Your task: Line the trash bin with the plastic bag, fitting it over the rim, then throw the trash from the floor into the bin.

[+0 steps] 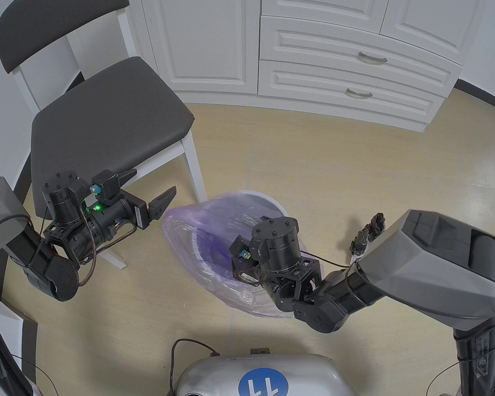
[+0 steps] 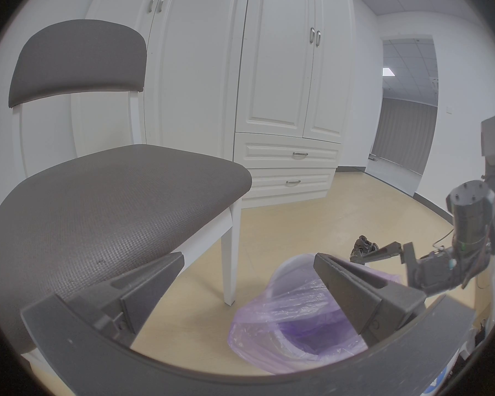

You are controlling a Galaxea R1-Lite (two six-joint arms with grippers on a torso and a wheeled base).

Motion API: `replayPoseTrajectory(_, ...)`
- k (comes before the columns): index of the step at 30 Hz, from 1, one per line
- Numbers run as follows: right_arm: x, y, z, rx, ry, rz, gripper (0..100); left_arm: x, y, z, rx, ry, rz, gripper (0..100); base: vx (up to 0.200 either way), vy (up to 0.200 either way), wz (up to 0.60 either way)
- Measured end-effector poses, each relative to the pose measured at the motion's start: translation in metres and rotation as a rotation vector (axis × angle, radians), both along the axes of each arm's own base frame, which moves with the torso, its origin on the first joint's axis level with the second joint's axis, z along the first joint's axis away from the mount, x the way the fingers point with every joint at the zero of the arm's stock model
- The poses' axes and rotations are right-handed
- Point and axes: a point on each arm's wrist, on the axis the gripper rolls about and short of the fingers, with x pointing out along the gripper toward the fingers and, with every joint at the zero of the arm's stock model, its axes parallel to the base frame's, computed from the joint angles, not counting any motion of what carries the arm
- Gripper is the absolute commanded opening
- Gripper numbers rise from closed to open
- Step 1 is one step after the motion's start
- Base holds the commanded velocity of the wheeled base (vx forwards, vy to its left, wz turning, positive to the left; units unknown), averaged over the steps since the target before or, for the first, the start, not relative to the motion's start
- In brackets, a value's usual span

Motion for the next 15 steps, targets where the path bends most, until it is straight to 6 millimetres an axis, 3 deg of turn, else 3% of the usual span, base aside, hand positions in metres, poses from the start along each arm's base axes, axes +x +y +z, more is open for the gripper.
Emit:
replayPoseTrajectory(5,0.022,-0.003,-0.010,0.004,-0.055,-0.037,100,0.000,0.001,0.000,0.000,-0.002,0.001,100,0.000,0.000,0.00)
replayPoseTrajectory(15,0.031,-0.006,-0.023,-0.008,-0.047,-0.057,100,0.001,0.001,-0.002,0.000,0.000,0.002,100,0.000,0.000,0.00)
